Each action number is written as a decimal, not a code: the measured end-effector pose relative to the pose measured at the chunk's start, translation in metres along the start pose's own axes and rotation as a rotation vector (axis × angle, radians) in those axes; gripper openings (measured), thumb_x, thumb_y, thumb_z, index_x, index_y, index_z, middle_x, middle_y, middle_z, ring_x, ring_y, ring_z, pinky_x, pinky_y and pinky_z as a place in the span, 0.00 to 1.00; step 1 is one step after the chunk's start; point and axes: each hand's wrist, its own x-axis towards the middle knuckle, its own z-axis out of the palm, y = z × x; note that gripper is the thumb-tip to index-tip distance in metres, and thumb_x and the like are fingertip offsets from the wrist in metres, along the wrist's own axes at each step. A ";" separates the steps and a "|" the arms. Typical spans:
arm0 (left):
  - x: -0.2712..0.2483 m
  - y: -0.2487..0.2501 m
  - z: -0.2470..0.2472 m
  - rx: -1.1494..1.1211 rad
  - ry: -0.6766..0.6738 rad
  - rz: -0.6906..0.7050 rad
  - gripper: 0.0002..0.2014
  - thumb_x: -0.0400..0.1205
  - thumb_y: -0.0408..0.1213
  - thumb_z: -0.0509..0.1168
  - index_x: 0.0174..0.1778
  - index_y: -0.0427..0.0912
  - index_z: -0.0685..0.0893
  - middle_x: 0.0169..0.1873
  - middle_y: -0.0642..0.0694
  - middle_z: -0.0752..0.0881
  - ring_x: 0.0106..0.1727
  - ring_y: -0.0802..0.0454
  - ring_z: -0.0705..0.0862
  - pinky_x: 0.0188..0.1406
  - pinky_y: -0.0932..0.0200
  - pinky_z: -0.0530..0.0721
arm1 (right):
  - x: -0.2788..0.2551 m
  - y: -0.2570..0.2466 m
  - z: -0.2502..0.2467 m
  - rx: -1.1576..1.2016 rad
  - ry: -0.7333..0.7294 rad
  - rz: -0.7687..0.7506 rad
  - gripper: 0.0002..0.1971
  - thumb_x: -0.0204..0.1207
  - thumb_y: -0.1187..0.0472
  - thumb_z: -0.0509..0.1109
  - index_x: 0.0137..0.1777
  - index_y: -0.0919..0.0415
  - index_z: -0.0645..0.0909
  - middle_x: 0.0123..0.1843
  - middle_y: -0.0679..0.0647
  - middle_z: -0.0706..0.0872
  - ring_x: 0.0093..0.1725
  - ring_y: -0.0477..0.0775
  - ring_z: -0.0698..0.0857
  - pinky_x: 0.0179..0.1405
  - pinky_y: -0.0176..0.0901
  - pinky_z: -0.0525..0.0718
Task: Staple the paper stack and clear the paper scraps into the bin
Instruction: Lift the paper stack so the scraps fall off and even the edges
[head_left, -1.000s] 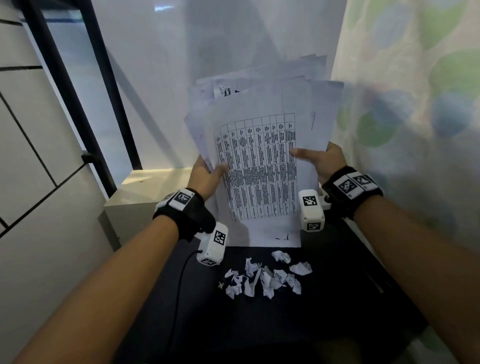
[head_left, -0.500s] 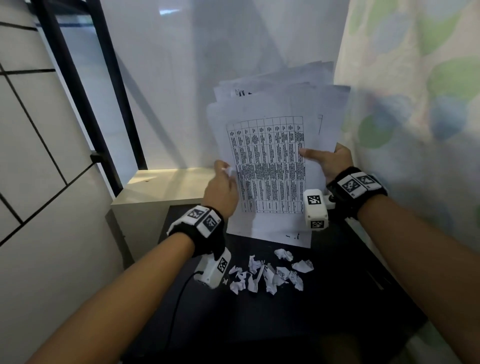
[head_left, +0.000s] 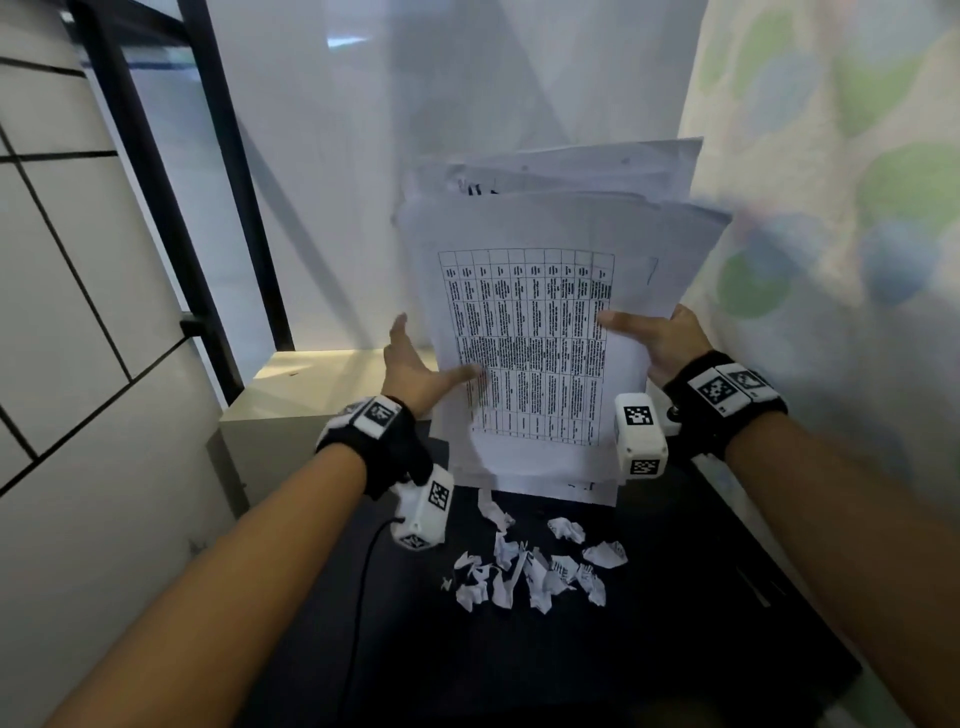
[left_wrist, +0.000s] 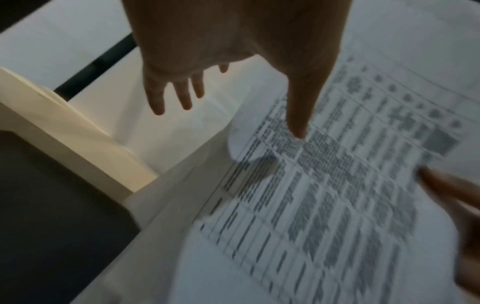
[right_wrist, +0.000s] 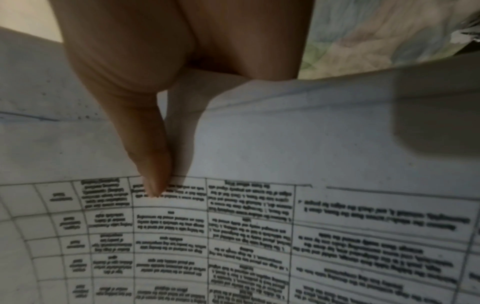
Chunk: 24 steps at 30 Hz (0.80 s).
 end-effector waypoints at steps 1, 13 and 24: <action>0.005 0.004 -0.003 -0.066 -0.039 0.004 0.52 0.67 0.40 0.79 0.82 0.42 0.53 0.79 0.36 0.64 0.79 0.40 0.66 0.79 0.43 0.66 | 0.002 0.000 0.001 -0.004 -0.018 -0.003 0.30 0.47 0.58 0.87 0.51 0.64 0.82 0.47 0.53 0.91 0.55 0.59 0.88 0.61 0.50 0.83; 0.002 0.035 0.005 -0.160 0.092 0.264 0.37 0.76 0.20 0.66 0.79 0.35 0.56 0.73 0.37 0.71 0.72 0.46 0.73 0.75 0.55 0.71 | 0.008 -0.006 0.021 -0.080 0.007 -0.075 0.34 0.50 0.61 0.87 0.57 0.72 0.80 0.52 0.61 0.88 0.56 0.63 0.86 0.66 0.65 0.81; 0.004 0.047 0.012 -0.142 0.101 0.268 0.16 0.82 0.25 0.57 0.64 0.38 0.65 0.40 0.51 0.76 0.36 0.58 0.77 0.34 0.66 0.79 | 0.009 -0.016 0.019 -0.191 0.120 -0.174 0.32 0.59 0.79 0.75 0.57 0.56 0.66 0.55 0.63 0.80 0.55 0.65 0.83 0.53 0.64 0.87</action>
